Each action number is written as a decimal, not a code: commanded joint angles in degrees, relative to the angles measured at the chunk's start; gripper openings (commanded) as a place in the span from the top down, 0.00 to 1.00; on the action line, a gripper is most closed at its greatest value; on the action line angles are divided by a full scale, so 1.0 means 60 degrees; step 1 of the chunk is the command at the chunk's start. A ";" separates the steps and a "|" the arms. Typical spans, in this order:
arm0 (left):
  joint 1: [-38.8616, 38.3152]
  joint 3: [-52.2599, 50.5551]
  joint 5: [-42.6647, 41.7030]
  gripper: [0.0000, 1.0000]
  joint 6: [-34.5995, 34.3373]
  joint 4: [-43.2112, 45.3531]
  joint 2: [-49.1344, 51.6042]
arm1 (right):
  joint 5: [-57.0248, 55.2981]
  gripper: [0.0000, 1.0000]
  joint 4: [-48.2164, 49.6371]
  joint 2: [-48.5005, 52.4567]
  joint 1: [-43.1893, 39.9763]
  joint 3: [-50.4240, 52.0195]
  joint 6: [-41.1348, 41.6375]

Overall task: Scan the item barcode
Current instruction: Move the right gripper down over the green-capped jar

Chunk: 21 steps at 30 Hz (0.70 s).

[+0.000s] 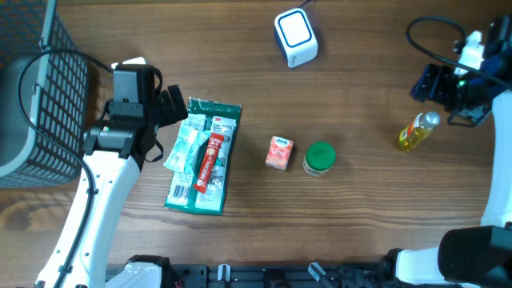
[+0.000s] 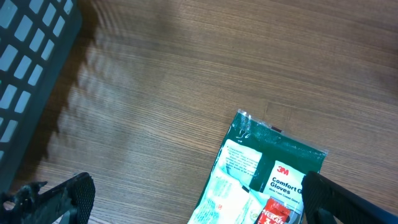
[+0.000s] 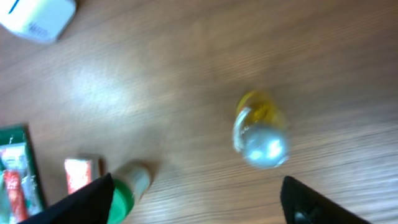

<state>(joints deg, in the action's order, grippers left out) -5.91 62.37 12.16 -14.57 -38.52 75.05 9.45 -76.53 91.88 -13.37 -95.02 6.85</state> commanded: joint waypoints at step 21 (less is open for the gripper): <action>0.0040 0.0109 0.0055 0.00 -0.0149 0.0029 -0.0026 | 0.0634 0.00 0.0386 -0.0044 0.5220 0.1698 1.1049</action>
<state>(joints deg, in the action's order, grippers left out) -5.91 62.37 12.16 -14.57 -38.52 75.05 13.15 -74.56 91.88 15.66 -88.16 59.37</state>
